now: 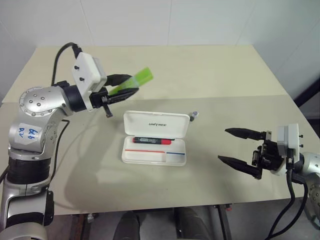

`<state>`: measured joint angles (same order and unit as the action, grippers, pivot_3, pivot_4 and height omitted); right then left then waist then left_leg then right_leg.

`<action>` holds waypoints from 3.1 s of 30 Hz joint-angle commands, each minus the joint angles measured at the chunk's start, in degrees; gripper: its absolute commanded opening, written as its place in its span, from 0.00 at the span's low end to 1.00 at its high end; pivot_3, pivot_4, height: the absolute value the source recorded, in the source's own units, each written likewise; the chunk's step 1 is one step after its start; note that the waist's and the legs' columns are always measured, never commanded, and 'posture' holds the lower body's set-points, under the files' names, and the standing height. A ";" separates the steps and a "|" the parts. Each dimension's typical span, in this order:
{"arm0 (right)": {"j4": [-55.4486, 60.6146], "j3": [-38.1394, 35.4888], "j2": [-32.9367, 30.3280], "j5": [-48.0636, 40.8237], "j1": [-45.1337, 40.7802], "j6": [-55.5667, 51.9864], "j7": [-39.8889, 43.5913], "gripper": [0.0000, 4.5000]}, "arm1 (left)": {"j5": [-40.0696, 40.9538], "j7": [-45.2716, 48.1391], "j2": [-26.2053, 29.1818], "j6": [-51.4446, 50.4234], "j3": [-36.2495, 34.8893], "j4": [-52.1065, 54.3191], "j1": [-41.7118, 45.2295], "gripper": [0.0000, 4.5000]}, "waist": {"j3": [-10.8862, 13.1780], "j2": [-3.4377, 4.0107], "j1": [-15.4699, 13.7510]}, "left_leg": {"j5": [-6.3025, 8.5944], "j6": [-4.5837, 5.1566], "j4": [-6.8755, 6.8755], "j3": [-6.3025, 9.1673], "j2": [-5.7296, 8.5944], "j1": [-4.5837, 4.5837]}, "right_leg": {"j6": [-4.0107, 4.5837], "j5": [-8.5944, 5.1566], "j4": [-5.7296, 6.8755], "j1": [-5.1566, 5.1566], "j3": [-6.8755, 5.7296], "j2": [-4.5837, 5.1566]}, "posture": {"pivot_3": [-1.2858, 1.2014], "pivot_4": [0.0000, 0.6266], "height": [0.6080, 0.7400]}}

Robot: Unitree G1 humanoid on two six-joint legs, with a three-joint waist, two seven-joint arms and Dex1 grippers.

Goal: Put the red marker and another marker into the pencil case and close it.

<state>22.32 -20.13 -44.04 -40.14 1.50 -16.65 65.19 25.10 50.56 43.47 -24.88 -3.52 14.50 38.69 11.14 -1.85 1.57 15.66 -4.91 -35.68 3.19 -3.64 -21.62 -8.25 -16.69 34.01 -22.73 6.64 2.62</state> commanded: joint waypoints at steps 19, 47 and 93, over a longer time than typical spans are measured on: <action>1.68 1.35 0.65 1.67 2.15 1.61 -1.26 1.00 | -2.76 1.68 0.60 -7.06 12.85 13.88 -14.12 0.24 | 0.02 0.03 0.05 | 0.01 0.02 -0.38 -0.06 0.00 0.07 | 0.76 -0.43 0.21 0.05 0.20 -0.05 | 0.52 0.24 1.00; 6.89 3.92 0.28 1.05 -0.39 -4.17 -8.20 1.00 | -18.22 6.34 -0.75 10.23 17.66 0.95 -15.94 0.24 | 0.02 0.03 0.01 | 0.01 0.06 -0.39 -0.37 0.00 0.20 | 0.74 -0.42 0.25 0.06 0.56 -0.08 | 0.52 0.24 1.00; 4.46 4.41 -0.36 4.18 -1.86 -3.92 -8.90 1.00 | 2.08 3.70 -8.74 -10.64 6.10 19.20 -11.70 0.99 | 0.02 0.02 0.06 | 0.02 0.13 -0.44 -0.55 0.00 0.34 | 0.55 -0.32 0.43 0.06 0.90 -0.20 | 0.52 0.24 1.00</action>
<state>26.65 -14.89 -43.64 -36.44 0.12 -21.76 56.09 22.57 55.14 35.49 -34.18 6.26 30.87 25.86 11.17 -1.82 1.63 15.68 -4.78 -36.12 2.65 -3.64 -21.28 -7.73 -17.01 34.44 -22.67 7.54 2.41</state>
